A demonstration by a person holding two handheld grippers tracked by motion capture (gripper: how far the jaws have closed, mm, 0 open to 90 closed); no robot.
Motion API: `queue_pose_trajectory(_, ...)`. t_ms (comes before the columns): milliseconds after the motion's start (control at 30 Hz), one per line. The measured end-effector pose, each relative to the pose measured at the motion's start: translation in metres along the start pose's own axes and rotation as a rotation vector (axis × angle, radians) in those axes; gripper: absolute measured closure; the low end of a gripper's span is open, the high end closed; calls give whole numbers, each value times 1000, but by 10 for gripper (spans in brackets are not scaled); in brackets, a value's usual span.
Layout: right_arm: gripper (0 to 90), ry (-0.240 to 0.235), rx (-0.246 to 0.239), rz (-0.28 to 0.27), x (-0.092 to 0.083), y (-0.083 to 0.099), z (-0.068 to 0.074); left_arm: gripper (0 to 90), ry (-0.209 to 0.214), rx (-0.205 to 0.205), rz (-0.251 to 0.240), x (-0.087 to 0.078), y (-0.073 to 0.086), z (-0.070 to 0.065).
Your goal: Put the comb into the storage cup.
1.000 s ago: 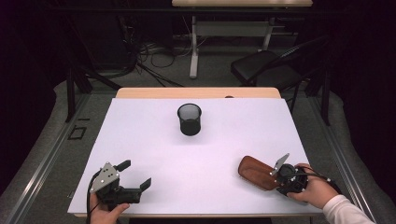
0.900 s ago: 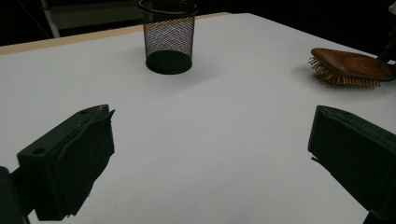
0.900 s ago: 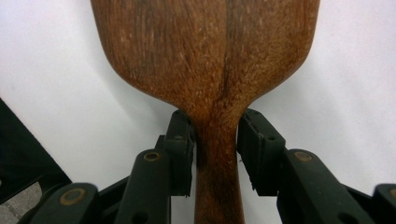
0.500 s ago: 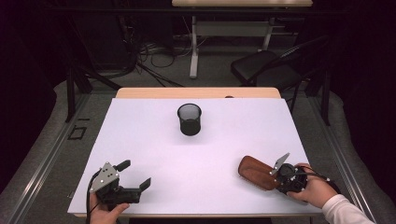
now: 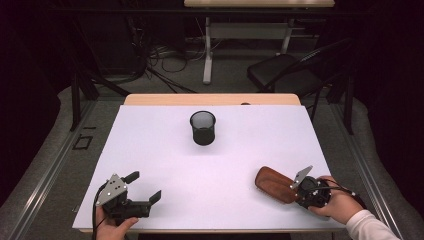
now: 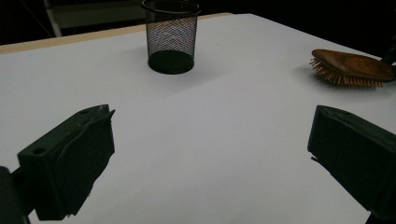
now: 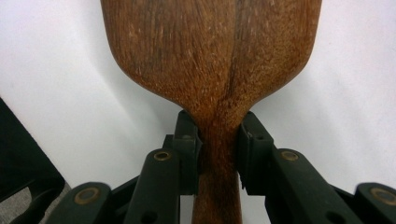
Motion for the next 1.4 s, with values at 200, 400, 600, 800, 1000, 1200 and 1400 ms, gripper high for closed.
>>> queue_pose_trajectory(200, 726, -2, 6, -4, -1, 1, 0, 5, -2, -7, -1, 0, 0, 1)
queue_pose_trajectory(400, 726, 0, 8, -17, -1, 1, 0, 7, -4, -8, -2, 0, 0, 1)
queue_pose_trajectory(600, 728, 5, 11, -36, -2, 2, 0, 7, -1, -9, -1, 0, 0, 1)
queue_pose_trajectory(800, 729, 0, 18, -52, -2, 3, 1, 7, 2, -9, -2, 0, 1, 1)
queue_pose_trajectory(1000, 730, 8, 26, -79, -2, 4, 2, 8, 3, -10, -3, 0, 0, 1)
queue_pose_trajectory(1200, 730, 16, 31, -92, -3, 4, 3, 8, -1, -10, -1, 0, 0, 1)
queue_pose_trajectory(1400, 730, 29, 29, -104, -6, 1, 3, 8, 1, -10, -2, 1, 0, 1)
Point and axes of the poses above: each handheld gripper's, and its own axes: x roughly forward along the jaws, y roughly out of its underside, z roughly to its left, the point moved 6 cm from there along x, roughly forward along the jaws, and after that the axes turned 9 degrees about z, right-handed, at the moved point
